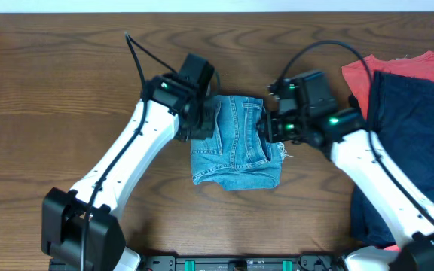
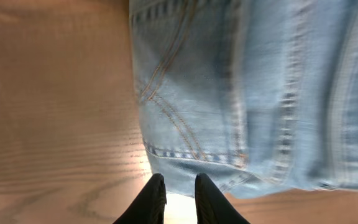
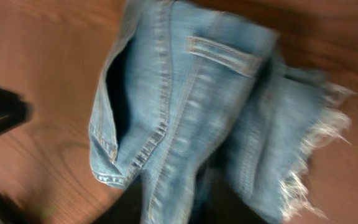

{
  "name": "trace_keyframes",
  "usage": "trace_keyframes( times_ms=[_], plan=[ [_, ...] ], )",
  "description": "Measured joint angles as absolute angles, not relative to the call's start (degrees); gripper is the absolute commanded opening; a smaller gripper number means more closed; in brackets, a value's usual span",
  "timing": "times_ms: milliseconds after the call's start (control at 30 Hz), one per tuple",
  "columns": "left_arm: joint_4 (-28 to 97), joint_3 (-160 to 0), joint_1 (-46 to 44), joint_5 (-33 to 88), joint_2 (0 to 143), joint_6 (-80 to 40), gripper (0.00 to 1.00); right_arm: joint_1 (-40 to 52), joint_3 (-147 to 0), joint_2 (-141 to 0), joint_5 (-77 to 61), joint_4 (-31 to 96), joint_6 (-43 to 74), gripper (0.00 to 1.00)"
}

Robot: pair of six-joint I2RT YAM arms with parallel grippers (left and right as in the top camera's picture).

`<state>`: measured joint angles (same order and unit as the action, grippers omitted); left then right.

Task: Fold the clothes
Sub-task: 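Press the folded jeans bundle inward from both sides with both grippers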

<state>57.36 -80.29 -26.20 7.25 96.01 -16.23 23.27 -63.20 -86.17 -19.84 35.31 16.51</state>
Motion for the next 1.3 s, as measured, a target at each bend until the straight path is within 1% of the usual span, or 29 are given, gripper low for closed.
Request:
trace_keyframes(
  times_ms=[67,100,133,167,200,300,433,467,567,600,633,700,800,867,900,967,1000,1033,1067,1100,1200,1300],
  plan=[
    [54.9,-76.6,-26.2,7.4,96.0,-16.2,0.19,24.7,-63.2,-88.7,-19.5,34.6,16.7,0.54],
    [53.5,-74.9,-26.2,7.7,96.0,-16.2,0.19,25.2,-63.2,-90.5,-19.5,34.8,17.0,0.52],
    [52.2,-73.4,-26.2,8.2,96.0,-16.2,0.20,25.5,-63.2,-92.2,-19.4,35.0,17.3,0.42],
    [50.9,-72.0,-26.2,8.7,96.0,-16.2,0.23,25.7,-63.2,-93.7,-19.4,35.2,17.5,0.17],
    [49.8,-70.8,-26.2,9.1,96.0,-16.2,0.25,25.8,-63.2,-95.4,-19.6,35.4,17.8,0.02],
    [47.1,-67.2,-26.2,10.2,96.0,-16.1,0.26,25.9,-63.2,-99.8,-20.0,37.6,18.9,0.01],
    [45.3,-63.7,-26.2,10.7,96.1,-16.1,0.26,26.0,-63.3,-102.4,-16.8,44.5,22.1,0.02],
    [44.8,-63.2,-26.2,10.8,96.1,-16.1,0.26,26.0,-63.3,-102.7,-15.6,45.8,22.7,0.08],
    [43.3,-62.1,-26.2,10.8,96.1,-16.1,0.26,26.1,-63.4,-104.3,-11.5,47.7,24.8,0.30],
    [43.0,-62.0,-26.2,10.8,96.1,-16.1,0.26,26.1,-63.8,-105.0,-10.3,48.1,24.8,0.34],
    [42.6,-62.0,-26.2,10.8,96.1,-16.1,0.27,26.1,-64.1,-105.3,-9.7,48.4,25.1,0.34],
    [42.1,-62.0,-26.2,10.9,96.1,-16.0,0.34,26.1,-64.5,-105.6,-9.1,49.0,25.3,0.31],
    [42.7,-62.0,-26.2,11.5,96.1,-15.8,0.35,26.1,-64.7,-105.5,-9.0,49.4,24.9,0.31],
    [43.5,-62.0,-26.2,13.0,96.1,-15.7,0.35,26.1,-64.7,-105.0,-8.9,49.7,23.9,0.25],
    [43.5,-62.1,-26.2,14.2,96.1,-15.6,0.34,26.0,-64.7,-104.3,-8.8,49.9,23.4,0.19],
    [43.4,-62.8,-26.2,16.8,96.1,-15.5,0.26,25.7,-64.6,-101.8,-8.5,50.7,22.9,0.01],
    [43.1,-63.2,-26.2,18.0,96.1,-15.6,0.21,25.4,-64.5,-100.0,-8.3,50.9,22.3,0.01],
    [42.5,-63.7,-26.2,19.3,96.1,-15.5,0.13,25.0,-64.4,-98.0,-8.3,51.1,22.3,0.01],
    [41.5,-64.0,-26.2,20.9,96.1,-15.2,0.09,24.5,-64.4,-95.0,-8.1,51.2,22.5,0.01],
    [41.0,-64.2,-26.2,21.6,96.1,-15.4,0.08,24.1,-64.4,-92.7,-7.9,51.1,22.6,0.01],
    [40.3,-64.4,-26.2,24.0,96.1,-15.0,0.07,23.3,-64.4,-85.5,-7.5,50.7,23.0,0.01],
    [39.4,-64.4,-26.2,25.2,96.1,-15.0,0.07,23.4,-64.4,-83.5,-7.4,50.1,23.3,0.01]
  ],
)
